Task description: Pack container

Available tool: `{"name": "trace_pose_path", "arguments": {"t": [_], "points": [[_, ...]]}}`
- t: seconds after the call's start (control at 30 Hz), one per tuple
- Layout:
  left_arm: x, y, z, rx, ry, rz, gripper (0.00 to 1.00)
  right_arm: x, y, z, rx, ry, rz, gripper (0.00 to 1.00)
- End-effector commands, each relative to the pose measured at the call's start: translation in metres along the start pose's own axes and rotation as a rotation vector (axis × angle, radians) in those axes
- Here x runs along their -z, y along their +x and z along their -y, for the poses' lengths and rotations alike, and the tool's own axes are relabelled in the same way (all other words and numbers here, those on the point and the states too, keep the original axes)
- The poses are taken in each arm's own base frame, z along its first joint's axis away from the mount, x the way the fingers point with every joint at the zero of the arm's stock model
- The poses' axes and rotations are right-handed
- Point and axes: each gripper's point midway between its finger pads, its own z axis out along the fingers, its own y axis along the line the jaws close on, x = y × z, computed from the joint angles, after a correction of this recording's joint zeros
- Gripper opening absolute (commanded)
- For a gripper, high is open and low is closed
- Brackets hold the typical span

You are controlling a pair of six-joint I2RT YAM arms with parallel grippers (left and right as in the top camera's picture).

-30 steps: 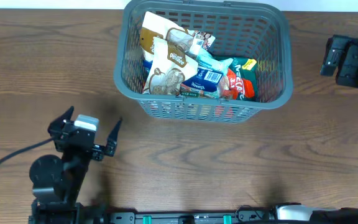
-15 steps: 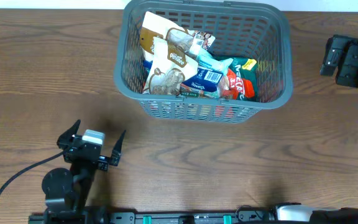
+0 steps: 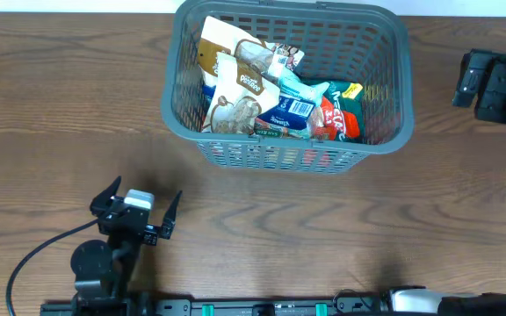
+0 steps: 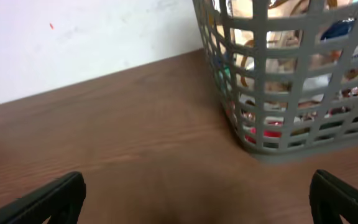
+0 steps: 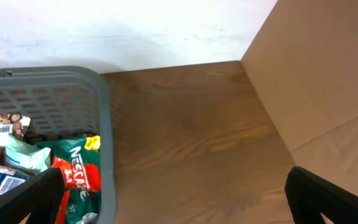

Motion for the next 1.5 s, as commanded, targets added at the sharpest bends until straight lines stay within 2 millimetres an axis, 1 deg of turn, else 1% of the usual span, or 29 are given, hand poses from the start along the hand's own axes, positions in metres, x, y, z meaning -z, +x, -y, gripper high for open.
{"name": "trace_pose_path", "arguments": {"t": [0.0,0.17,0.33,0.63,0.8,1.03,1.07,1.1,1.17,1.27,1.33,1.47], "points": [[0.001,0.000,-0.001,0.013,-0.010,0.016,0.99,0.000,-0.001,0.004,-0.019,0.017,0.001,0.99],[0.002,-0.001,-0.001,0.010,-0.014,0.031,0.99,0.000,-0.001,0.004,-0.019,0.017,0.001,0.99],[0.000,0.004,0.000,0.012,-0.012,0.023,0.98,0.000,-0.001,0.004,-0.019,0.017,0.001,0.99],[-0.006,0.024,0.003,0.021,-0.003,-0.018,0.99,0.000,-0.001,0.004,-0.019,0.017,0.001,0.99],[-0.006,0.024,0.001,0.021,-0.014,-0.018,0.99,0.000,-0.001,0.004,-0.019,0.017,0.001,0.99],[-0.006,0.018,-0.001,0.040,-0.021,0.010,0.99,0.000,-0.001,0.004,-0.019,0.017,0.001,0.99],[-0.006,0.017,-0.003,0.063,-0.036,0.012,0.99,0.000,-0.001,0.004,-0.019,0.017,0.001,0.99],[-0.006,0.017,-0.010,0.114,-0.073,0.013,0.99,0.000,-0.001,0.004,-0.019,0.017,0.001,0.99],[-0.004,0.017,-0.026,0.239,-0.166,0.020,0.99,0.000,-0.001,0.004,-0.019,0.017,0.001,0.99],[0.002,0.024,-0.051,0.418,-0.319,0.029,0.98,0.000,-0.001,0.004,-0.019,0.017,0.001,0.99],[0.006,0.027,-0.060,0.460,-0.379,0.034,0.99,0.000,-0.001,0.004,-0.019,0.017,0.001,0.99],[0.008,0.029,-0.065,0.459,-0.411,0.028,0.99,0.000,-0.001,0.004,-0.019,0.017,0.001,0.99]]}}
